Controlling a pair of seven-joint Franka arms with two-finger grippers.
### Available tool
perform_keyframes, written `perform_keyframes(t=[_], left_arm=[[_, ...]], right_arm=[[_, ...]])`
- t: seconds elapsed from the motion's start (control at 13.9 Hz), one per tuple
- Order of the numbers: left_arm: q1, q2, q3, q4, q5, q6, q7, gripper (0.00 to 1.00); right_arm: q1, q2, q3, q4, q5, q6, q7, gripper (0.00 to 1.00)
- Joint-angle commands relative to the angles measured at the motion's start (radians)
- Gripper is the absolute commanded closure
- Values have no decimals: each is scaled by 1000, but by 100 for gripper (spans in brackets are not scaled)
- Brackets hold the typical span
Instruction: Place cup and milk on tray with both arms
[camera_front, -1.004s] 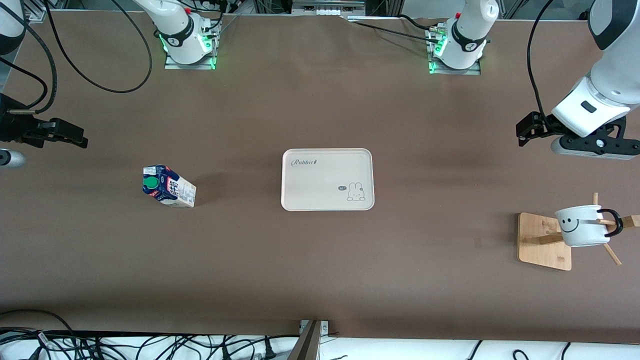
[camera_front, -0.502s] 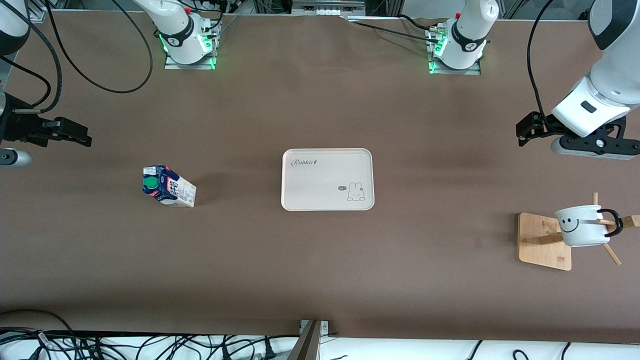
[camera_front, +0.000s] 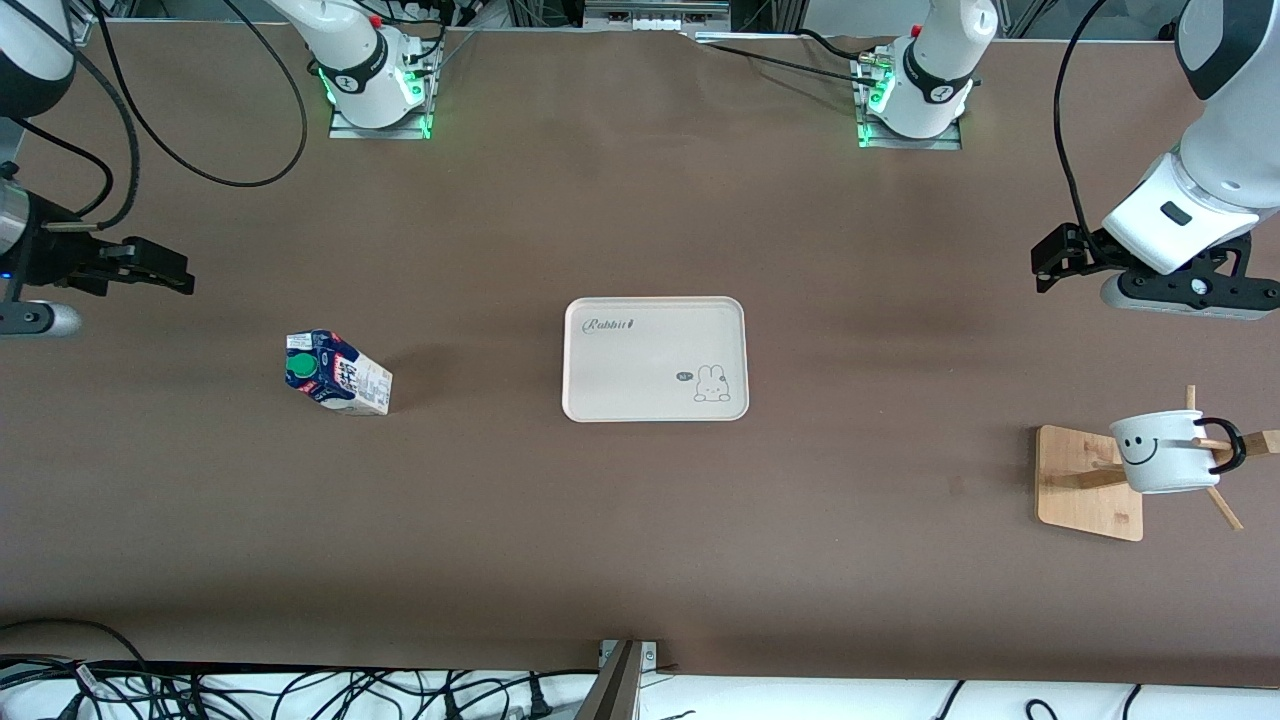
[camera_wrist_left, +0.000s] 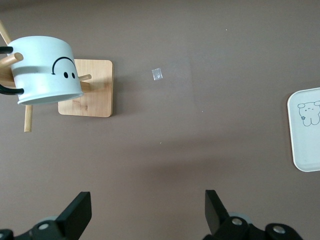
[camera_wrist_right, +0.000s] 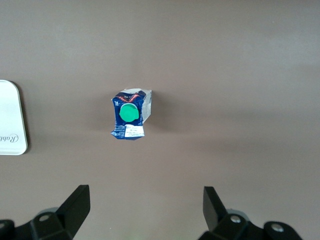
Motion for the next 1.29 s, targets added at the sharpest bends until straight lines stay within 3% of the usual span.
perform_keyframes(t=[0.0,0.29,0.5,0.86,1.08,1.22], left_arm=[[-7,-5,-1,8,-1,-18,-9,0],[0,11,2,11,-11,-20,-10,0],[8,128,18,123,-4,-39,-10,0],[48,220,18,227,1,-43,1,0],[87,228,18,226,-4,-17,-27,0],[120,210,16,188,-7,57,-143,0]], right_arm=[[19,19,1,-3,17,-1,2,0],[56,85,0,-3,14,21,2,0],[65,143,0,-3,11,57,-1,0],[65,237,0,-3,11,100,-10,0],[65,274,1,-6,18,122,-10,0],[65,291,1,-10,21,136,-10,0]])
